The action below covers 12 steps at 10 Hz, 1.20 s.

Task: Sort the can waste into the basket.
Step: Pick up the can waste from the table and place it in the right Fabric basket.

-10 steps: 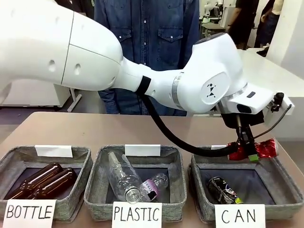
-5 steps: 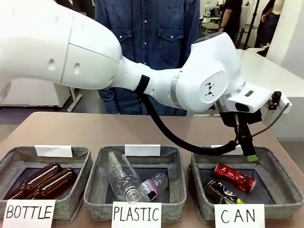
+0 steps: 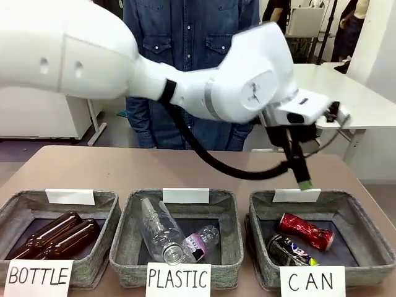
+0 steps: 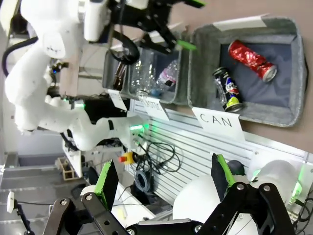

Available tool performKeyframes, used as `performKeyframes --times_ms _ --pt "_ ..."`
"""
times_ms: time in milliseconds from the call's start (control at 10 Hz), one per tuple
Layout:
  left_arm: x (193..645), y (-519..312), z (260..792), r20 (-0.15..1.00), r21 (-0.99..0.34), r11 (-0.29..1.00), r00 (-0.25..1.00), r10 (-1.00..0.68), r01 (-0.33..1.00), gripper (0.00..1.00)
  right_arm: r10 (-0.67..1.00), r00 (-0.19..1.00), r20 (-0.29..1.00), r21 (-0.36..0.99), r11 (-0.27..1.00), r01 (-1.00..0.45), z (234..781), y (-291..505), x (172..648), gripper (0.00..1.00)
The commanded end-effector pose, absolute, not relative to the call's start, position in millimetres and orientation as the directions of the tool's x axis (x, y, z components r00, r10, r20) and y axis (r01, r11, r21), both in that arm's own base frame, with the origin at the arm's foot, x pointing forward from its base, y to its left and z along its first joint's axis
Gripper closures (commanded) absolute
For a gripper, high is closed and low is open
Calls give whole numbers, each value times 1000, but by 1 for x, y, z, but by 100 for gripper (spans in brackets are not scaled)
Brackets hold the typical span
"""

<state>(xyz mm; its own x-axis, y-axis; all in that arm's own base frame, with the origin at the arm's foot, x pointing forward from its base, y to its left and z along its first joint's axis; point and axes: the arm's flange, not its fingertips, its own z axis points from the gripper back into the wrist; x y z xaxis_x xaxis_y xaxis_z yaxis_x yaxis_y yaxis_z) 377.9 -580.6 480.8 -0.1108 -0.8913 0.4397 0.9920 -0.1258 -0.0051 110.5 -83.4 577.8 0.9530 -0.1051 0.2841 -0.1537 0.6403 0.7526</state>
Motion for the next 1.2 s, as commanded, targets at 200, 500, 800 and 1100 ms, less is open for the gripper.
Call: performKeyframes --times_ms 200,500,800,1100 --pt "423 -357 564 354 -146 232 270 -896 962 0 22 948 317 695 675 -248 594 -86 203 0" --pt "431 -182 589 428 -306 481 570 -701 822 0 152 876 457 593 683 -427 631 -52 304 0" --pt "400 -59 569 582 -511 499 709 -399 700 0 201 830 520 627 570 -531 655 16 374 0" --pt "379 14 536 712 -654 343 702 -24 674 0 73 873 482 831 278 -482 639 66 386 0"
